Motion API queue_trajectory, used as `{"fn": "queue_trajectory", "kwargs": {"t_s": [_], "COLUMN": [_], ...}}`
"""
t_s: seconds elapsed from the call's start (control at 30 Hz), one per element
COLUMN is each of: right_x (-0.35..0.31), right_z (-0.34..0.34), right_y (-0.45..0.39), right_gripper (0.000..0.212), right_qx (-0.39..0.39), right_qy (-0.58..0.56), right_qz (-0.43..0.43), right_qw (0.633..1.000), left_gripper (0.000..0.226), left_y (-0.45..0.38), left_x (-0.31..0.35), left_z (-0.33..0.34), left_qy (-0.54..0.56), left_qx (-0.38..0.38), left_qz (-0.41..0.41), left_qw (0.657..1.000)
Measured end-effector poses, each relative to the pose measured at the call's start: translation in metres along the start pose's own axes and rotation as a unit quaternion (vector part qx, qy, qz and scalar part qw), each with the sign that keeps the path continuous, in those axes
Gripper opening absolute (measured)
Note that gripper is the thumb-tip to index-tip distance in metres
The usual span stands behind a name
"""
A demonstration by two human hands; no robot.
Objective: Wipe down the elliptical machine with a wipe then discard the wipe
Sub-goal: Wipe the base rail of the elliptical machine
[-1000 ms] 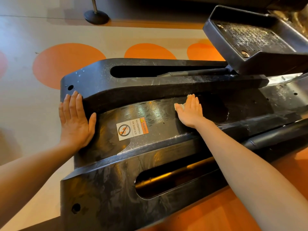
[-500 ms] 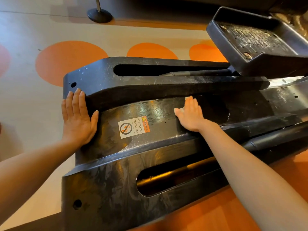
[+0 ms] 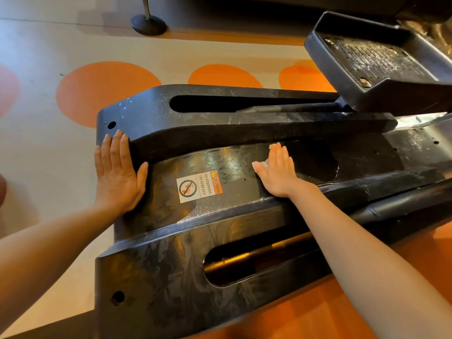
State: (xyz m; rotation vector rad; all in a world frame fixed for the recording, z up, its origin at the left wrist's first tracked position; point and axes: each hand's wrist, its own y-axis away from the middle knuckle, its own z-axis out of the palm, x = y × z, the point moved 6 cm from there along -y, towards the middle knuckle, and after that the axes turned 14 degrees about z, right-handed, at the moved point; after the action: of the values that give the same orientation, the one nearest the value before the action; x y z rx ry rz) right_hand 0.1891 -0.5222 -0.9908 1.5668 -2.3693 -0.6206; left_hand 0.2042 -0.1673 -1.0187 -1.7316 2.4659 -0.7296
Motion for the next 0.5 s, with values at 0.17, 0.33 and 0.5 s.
{"fn": "queue_trajectory", "kwargs": {"t_s": [0.17, 0.33, 0.5], "right_x": [-0.038, -0.047, -0.033], "right_z": [0.014, 0.011, 0.002], "right_y": [0.029, 0.031, 0.015], "right_gripper": [0.084, 0.083, 0.081], "right_qx": [-0.042, -0.048, -0.041], "right_qy": [0.060, 0.056, 0.038], "right_qz": [-0.103, -0.141, -0.090], "right_qw": [0.992, 0.987, 0.994], "left_gripper": [0.076, 0.075, 0.074], "left_y": [-0.001, -0.001, -0.001], "left_x": [0.002, 0.001, 0.001], "left_z": [0.002, 0.001, -0.001], "left_qy": [-0.005, -0.006, -0.006], "left_qx": [0.002, 0.000, 0.008], "left_qz": [-0.003, -0.002, 0.004], "left_qw": [1.000, 1.000, 1.000]}}
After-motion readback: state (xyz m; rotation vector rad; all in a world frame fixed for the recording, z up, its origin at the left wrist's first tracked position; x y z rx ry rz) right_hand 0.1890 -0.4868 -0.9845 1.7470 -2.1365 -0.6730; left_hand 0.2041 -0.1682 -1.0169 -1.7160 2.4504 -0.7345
